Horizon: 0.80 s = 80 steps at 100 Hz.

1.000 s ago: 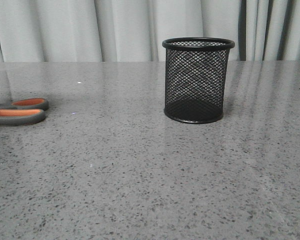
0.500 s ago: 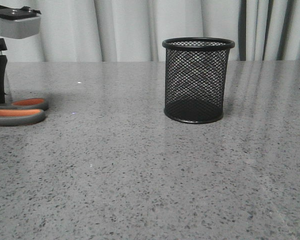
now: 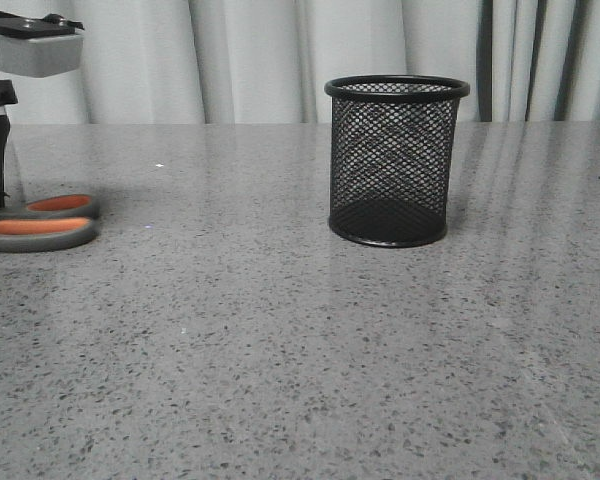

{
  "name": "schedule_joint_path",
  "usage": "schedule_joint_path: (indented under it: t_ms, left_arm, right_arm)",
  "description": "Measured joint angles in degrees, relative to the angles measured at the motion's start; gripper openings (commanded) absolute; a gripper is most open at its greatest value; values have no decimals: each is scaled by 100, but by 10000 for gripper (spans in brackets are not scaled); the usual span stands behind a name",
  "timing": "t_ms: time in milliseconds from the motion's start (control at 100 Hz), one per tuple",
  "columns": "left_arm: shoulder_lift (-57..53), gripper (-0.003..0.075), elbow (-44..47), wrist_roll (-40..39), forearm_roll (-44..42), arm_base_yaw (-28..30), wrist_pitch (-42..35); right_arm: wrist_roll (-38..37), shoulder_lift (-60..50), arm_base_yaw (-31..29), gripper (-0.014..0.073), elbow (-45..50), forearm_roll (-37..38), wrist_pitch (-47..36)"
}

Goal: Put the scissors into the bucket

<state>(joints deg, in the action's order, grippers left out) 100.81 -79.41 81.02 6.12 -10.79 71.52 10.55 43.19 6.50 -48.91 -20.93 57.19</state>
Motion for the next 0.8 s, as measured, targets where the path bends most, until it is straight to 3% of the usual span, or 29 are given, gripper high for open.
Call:
schedule_joint_path:
  t_ms: [40,550,800]
  left_arm:
    - [14,-24,-3,9,23,0,9]
    - [-470,-21,-465,-572,349,0,-112]
    - [-1609,-21,-1115,-714,364,-355,-46]
  right_arm:
    - [0,0,0,418,0,0,0]
    - [0,0,0,418,0,-68,0]
    - [271,0,0,418,0,-1115,-342]
